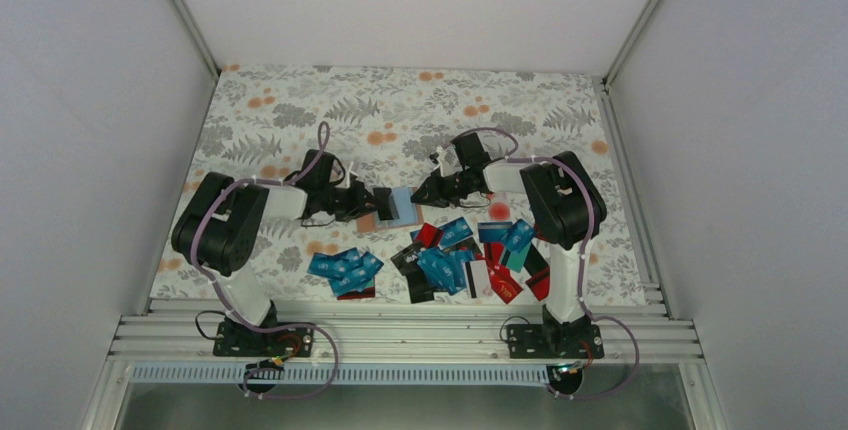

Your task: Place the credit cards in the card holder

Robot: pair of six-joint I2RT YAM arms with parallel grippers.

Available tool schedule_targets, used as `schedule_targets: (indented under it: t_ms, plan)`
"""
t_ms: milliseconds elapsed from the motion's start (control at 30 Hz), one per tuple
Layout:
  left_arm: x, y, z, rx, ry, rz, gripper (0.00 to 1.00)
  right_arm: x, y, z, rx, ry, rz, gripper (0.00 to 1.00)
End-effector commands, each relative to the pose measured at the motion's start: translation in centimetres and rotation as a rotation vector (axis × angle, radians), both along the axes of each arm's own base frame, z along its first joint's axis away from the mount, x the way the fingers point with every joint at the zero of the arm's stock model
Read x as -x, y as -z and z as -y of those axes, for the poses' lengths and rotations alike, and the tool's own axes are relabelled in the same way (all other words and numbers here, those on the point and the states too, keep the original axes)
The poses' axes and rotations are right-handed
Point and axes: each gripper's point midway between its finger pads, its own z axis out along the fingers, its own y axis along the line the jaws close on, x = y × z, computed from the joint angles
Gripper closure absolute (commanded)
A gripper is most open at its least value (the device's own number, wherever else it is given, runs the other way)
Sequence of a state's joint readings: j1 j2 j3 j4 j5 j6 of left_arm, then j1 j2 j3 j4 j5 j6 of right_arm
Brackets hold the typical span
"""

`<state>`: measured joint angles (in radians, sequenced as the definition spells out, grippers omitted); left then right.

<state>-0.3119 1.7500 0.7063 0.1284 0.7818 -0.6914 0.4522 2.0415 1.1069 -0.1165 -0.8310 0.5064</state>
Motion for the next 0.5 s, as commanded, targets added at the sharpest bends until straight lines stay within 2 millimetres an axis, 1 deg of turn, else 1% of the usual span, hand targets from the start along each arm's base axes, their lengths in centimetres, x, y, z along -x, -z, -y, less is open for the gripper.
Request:
schedule_targets:
  t_ms: [0, 267, 467]
  plan:
    - [0.6, 1.0, 0.4, -0.011, 0.043, -0.051, 0.98, 0.8, 0.6, 0.5, 0.036, 0.006, -0.015, 0.85]
    - [0.7, 1.5, 1.0, -0.015, 0.063, -0.062, 0.98, 1.2, 0.8, 0.5, 0.033, 0.007, -0.024, 0.85]
    - [0.9, 1.0, 1.4, -0.018, 0.082, -0.056, 0.97, 1.0, 0.7, 0.5, 0.037, 0.008, -0.019, 0.86]
